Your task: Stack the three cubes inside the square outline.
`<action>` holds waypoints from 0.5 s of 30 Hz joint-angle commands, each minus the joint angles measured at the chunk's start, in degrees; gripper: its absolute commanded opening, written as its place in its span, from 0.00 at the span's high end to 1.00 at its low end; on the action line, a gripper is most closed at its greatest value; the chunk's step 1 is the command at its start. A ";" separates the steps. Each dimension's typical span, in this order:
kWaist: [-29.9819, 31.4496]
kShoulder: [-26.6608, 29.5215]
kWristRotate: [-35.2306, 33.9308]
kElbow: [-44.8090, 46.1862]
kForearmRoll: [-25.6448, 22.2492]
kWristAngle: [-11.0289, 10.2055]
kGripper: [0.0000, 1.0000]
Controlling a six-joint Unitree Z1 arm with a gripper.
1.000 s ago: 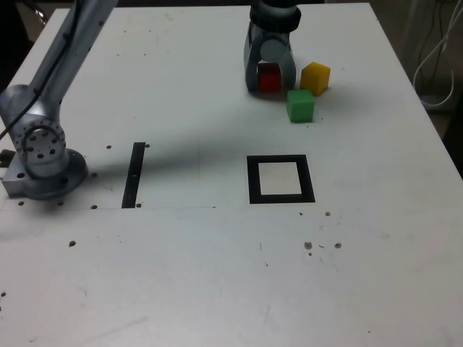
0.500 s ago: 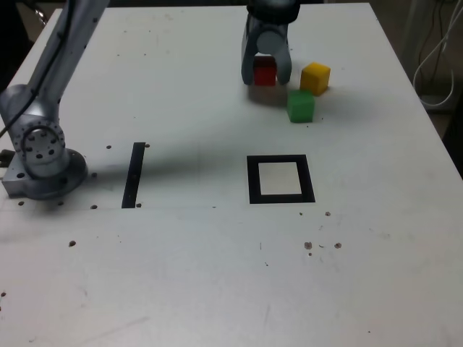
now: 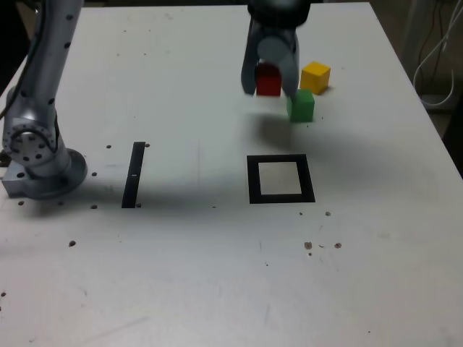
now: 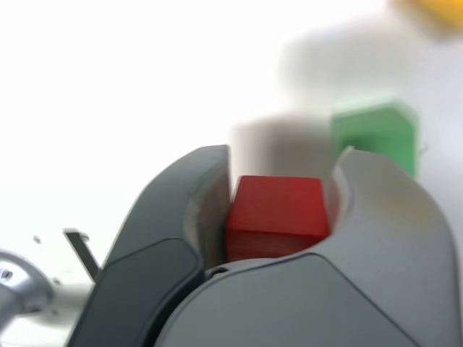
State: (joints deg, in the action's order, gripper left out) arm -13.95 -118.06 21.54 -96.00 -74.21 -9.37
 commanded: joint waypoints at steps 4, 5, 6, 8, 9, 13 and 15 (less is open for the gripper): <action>7.33 2.87 -6.52 4.75 1.90 0.28 0.83; 8.58 3.26 -7.83 5.45 2.09 0.37 0.83; 9.79 3.56 -9.15 6.00 2.21 0.43 0.83; 11.87 3.94 -11.57 6.75 2.31 0.53 0.83; 12.69 4.00 -12.63 7.04 2.33 0.63 0.83; 14.87 3.74 -15.93 8.23 2.64 1.51 0.83; 15.47 3.26 -16.88 8.73 3.08 2.09 0.83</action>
State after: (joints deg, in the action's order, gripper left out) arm 1.30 -114.47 5.10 -87.52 -71.52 -7.65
